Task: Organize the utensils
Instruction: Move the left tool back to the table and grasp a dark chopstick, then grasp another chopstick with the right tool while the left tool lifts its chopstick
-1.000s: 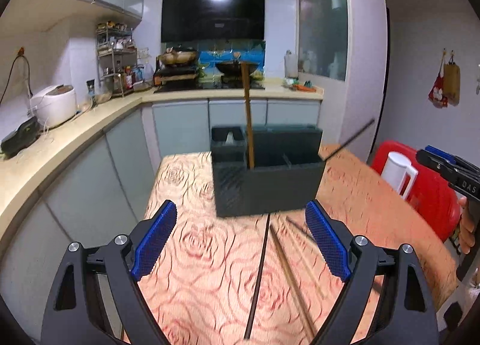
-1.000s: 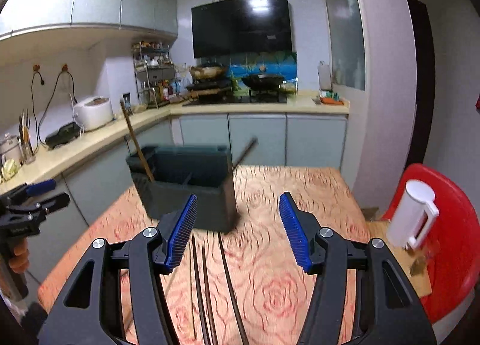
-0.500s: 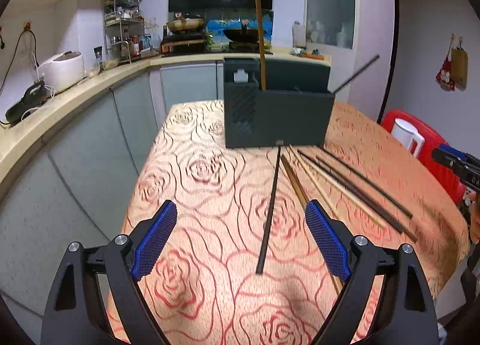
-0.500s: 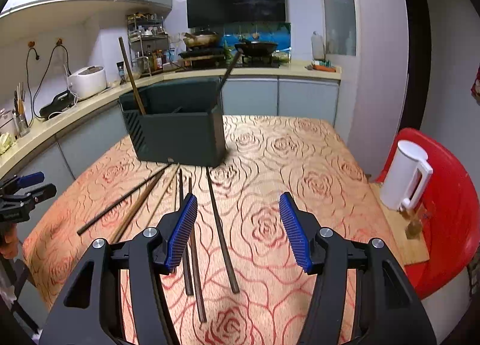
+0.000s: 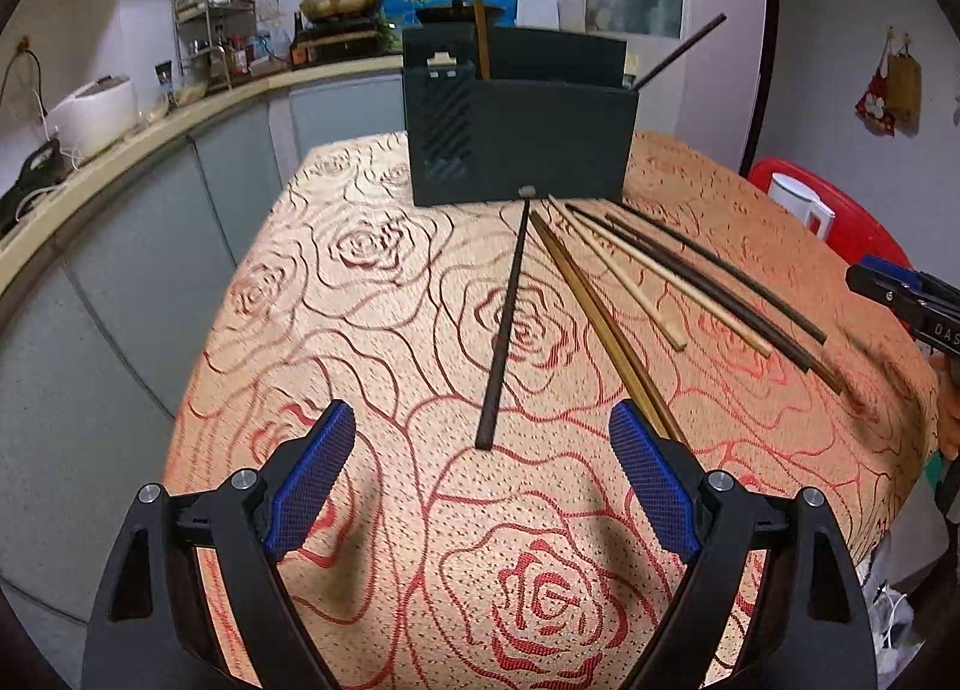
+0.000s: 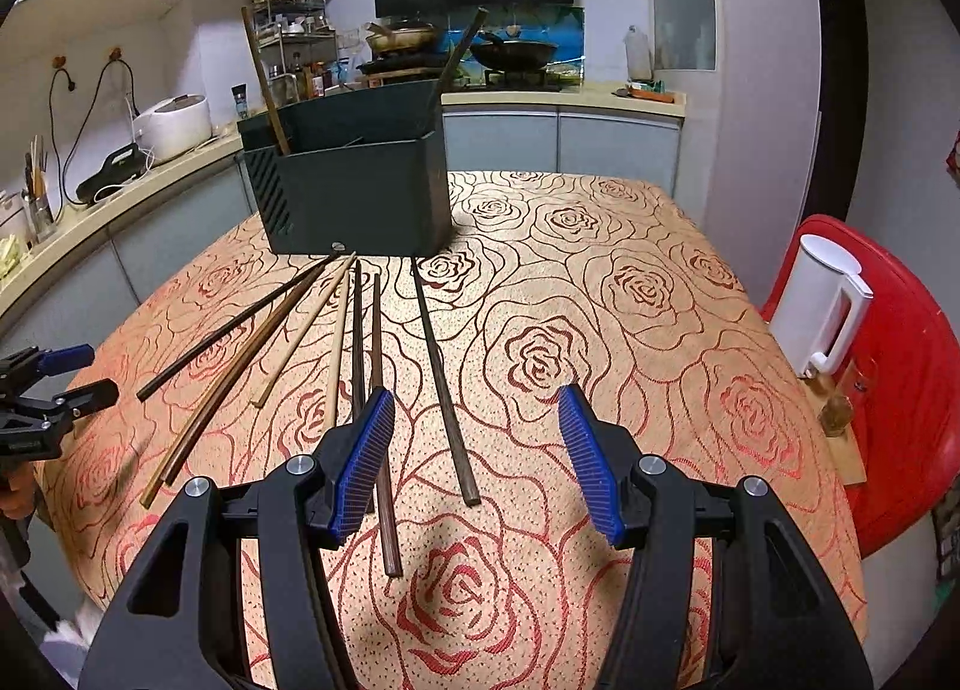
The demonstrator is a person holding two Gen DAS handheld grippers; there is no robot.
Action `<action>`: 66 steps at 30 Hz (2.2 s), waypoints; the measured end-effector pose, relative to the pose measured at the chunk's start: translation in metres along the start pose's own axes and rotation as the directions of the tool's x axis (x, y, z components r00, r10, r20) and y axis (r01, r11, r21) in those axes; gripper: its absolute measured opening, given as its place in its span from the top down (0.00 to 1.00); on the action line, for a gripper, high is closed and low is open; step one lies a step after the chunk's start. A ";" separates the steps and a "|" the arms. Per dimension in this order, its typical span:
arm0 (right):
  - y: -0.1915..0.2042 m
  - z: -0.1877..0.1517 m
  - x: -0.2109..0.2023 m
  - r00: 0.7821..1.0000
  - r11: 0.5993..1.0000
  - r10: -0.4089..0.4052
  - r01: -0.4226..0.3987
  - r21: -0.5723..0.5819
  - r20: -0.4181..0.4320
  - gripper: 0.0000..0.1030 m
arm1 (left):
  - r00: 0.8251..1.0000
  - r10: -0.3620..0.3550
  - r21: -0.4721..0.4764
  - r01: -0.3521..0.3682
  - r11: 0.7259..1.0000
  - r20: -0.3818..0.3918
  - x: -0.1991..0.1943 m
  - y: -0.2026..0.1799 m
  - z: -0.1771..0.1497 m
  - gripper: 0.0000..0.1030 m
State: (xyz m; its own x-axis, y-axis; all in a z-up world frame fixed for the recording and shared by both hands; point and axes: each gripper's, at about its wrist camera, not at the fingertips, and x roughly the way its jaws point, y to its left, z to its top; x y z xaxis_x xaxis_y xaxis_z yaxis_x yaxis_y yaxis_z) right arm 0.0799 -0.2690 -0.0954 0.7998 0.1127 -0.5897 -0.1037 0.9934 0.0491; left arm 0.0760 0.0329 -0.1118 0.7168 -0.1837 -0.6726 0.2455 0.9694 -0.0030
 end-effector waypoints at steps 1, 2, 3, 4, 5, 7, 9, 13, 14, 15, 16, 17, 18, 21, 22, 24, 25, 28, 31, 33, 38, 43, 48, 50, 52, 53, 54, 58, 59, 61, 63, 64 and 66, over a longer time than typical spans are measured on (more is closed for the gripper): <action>-0.001 0.000 0.000 1.000 1.000 0.000 0.000 0.001 -0.001 0.46 | 1.000 -0.005 0.002 0.005 1.000 -0.010 0.003 0.000 -0.001 0.25; -0.002 0.000 0.000 1.000 1.000 0.000 0.000 0.003 -0.002 0.46 | 1.000 -0.008 0.005 0.008 1.000 -0.017 0.005 -0.001 -0.001 0.30; -0.003 -0.001 0.001 1.000 1.000 0.000 0.000 0.008 -0.005 0.46 | 1.000 -0.010 0.009 0.011 1.000 -0.027 0.008 -0.001 -0.002 0.34; -0.003 -0.001 0.002 1.000 1.000 0.000 0.000 0.011 -0.007 0.46 | 0.999 -0.011 0.014 0.012 1.000 -0.036 0.011 -0.002 -0.003 0.36; -0.004 -0.001 0.002 1.000 1.000 0.001 -0.001 0.015 -0.009 0.46 | 0.999 -0.011 0.016 0.012 1.000 -0.042 0.014 -0.003 -0.003 0.40; -0.004 -0.002 0.003 1.000 1.000 0.001 -0.001 0.017 -0.011 0.46 | 0.998 -0.012 0.019 0.013 1.000 -0.059 0.020 -0.003 -0.003 0.46; -0.005 -0.003 0.004 1.000 1.000 0.000 0.000 0.018 -0.013 0.46 | 0.997 -0.012 0.023 0.014 1.000 -0.073 0.026 -0.003 -0.001 0.55; -0.008 -0.004 0.006 1.000 1.000 -0.003 0.003 0.022 -0.019 0.46 | 0.995 -0.027 0.016 0.028 0.999 -0.099 0.037 -0.002 0.002 0.66; -0.008 -0.005 0.008 1.000 1.000 -0.004 0.004 0.022 -0.023 0.46 | 0.995 -0.025 0.015 0.026 1.000 -0.096 0.039 -0.002 0.002 0.68; -0.009 -0.005 0.009 1.000 1.000 -0.003 0.004 0.022 -0.027 0.46 | 0.995 -0.017 0.019 0.019 1.000 -0.094 0.039 -0.003 0.002 0.70; -0.010 -0.006 0.012 0.999 1.000 0.001 0.000 0.027 -0.035 0.46 | 0.996 -0.013 0.023 0.016 1.000 -0.092 0.039 -0.003 0.002 0.72; -0.011 -0.007 0.014 0.999 0.999 0.006 -0.005 0.032 -0.042 0.46 | 0.996 -0.007 0.027 0.009 1.000 -0.089 0.039 -0.003 0.001 0.78; -0.012 -0.008 0.016 0.999 0.999 0.011 -0.009 0.036 -0.049 0.46 | 0.996 -0.004 0.030 0.007 1.000 -0.087 0.039 -0.003 0.001 0.86; -0.010 -0.011 0.023 0.997 1.000 0.016 -0.015 0.020 -0.077 0.46 | 0.996 -0.014 0.022 0.015 1.000 -0.085 0.038 -0.001 0.001 0.92; -0.009 -0.012 0.024 0.996 1.000 0.021 -0.020 0.013 -0.083 0.46 | 0.996 -0.016 0.020 0.018 1.000 -0.085 0.038 0.000 0.000 0.92; -0.003 -0.014 0.027 0.995 0.999 0.029 -0.030 -0.011 -0.098 0.50 | 0.996 -0.017 0.019 0.019 1.000 -0.084 0.037 0.000 0.000 0.92; -0.002 -0.015 0.029 0.994 0.999 0.028 -0.030 -0.019 -0.103 0.52 | 0.996 -0.017 0.018 0.019 1.000 -0.084 0.037 0.000 0.000 0.92; 0.001 -0.018 0.035 0.992 0.999 0.018 -0.022 -0.032 -0.122 0.59 | 0.996 -0.019 0.014 0.020 1.000 -0.085 0.035 0.001 -0.002 0.92; 0.002 -0.020 0.041 0.991 0.999 0.005 -0.010 -0.038 -0.133 0.63 | 0.996 -0.015 0.012 0.016 1.000 -0.082 0.033 0.001 -0.003 0.92; 0.005 -0.022 0.045 0.990 0.998 -0.011 0.003 -0.060 -0.142 0.69 | 0.997 -0.010 0.012 0.011 1.000 -0.080 0.032 0.002 -0.003 0.92; 0.012 -0.025 0.045 0.991 0.996 -0.003 -0.010 -0.093 -0.135 0.82 | 0.997 -0.010 0.011 0.011 1.000 -0.075 0.029 0.002 -0.004 0.93; 0.012 -0.024 0.045 0.990 0.996 0.021 -0.033 -0.085 -0.141 0.90 | 0.998 -0.012 0.019 0.013 1.000 -0.068 0.024 0.002 -0.004 0.93; 0.005 -0.022 0.040 0.988 0.998 0.042 -0.049 -0.043 -0.147 0.91 | 0.999 -0.002 0.031 0.004 1.000 -0.038 0.010 0.001 0.000 0.93; 0.004 -0.018 0.033 0.990 0.998 0.046 -0.052 -0.036 -0.129 0.92 | 1.000 0.004 0.036 -0.004 0.999 -0.017 0.001 0.002 0.002 0.93; 0.002 -0.012 0.022 0.994 0.998 0.050 -0.053 -0.029 -0.098 0.92 | 1.000 0.013 0.042 -0.014 0.999 0.007 -0.011 0.002 0.005 0.93; 0.001 -0.009 0.016 0.995 0.998 0.051 -0.053 -0.026 -0.081 0.92 | 1.000 0.021 0.048 -0.022 0.999 0.022 -0.018 0.003 0.006 0.93; 0.000 -0.005 0.010 0.997 0.998 0.052 -0.054 -0.022 -0.062 0.92 | 0.999 0.026 0.053 -0.028 0.998 0.031 -0.022 0.003 0.007 0.93; -0.002 0.008 -0.013 0.998 0.998 0.064 -0.064 -0.013 0.005 0.92 | 0.995 0.051 0.076 -0.058 0.995 0.085 -0.046 0.003 0.017 0.93; -0.002 0.012 -0.020 0.997 0.998 0.067 -0.067 -0.010 0.024 0.92 | 0.994 0.055 0.079 -0.063 0.995 0.096 -0.050 0.003 0.019 0.93; -0.004 0.019 -0.031 0.996 0.997 0.074 -0.074 -0.003 0.055 0.92 | 0.990 0.063 0.081 -0.074 0.994 0.128 -0.061 0.004 0.027 0.93; -0.005 0.028 -0.042 0.992 0.996 0.086 -0.086 0.003 0.090 0.92 | 0.985 0.070 0.081 -0.084 0.993 0.159 -0.072 0.005 0.035 0.93; -0.006 0.032 -0.045 0.991 0.996 0.090 -0.091 0.004 0.101 0.92 | 0.982 0.075 0.083 -0.090 0.992 0.175 -0.076 0.006 0.040 0.93; -0.006 0.043 -0.054 0.985 0.994 0.103 -0.105 0.004 0.135 0.92 | 0.975 0.080 0.083 -0.099 0.992 0.206 -0.085 0.007 0.051 0.93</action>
State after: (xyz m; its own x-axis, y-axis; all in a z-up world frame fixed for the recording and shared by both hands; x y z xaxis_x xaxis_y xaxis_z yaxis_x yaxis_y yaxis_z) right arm 0.0626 -0.2806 -0.0294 0.8572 0.2166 -0.4672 -0.1848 0.9762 0.1135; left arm 0.0501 0.0464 -0.0169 0.8533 -0.1353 -0.5035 0.2268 0.9659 0.1249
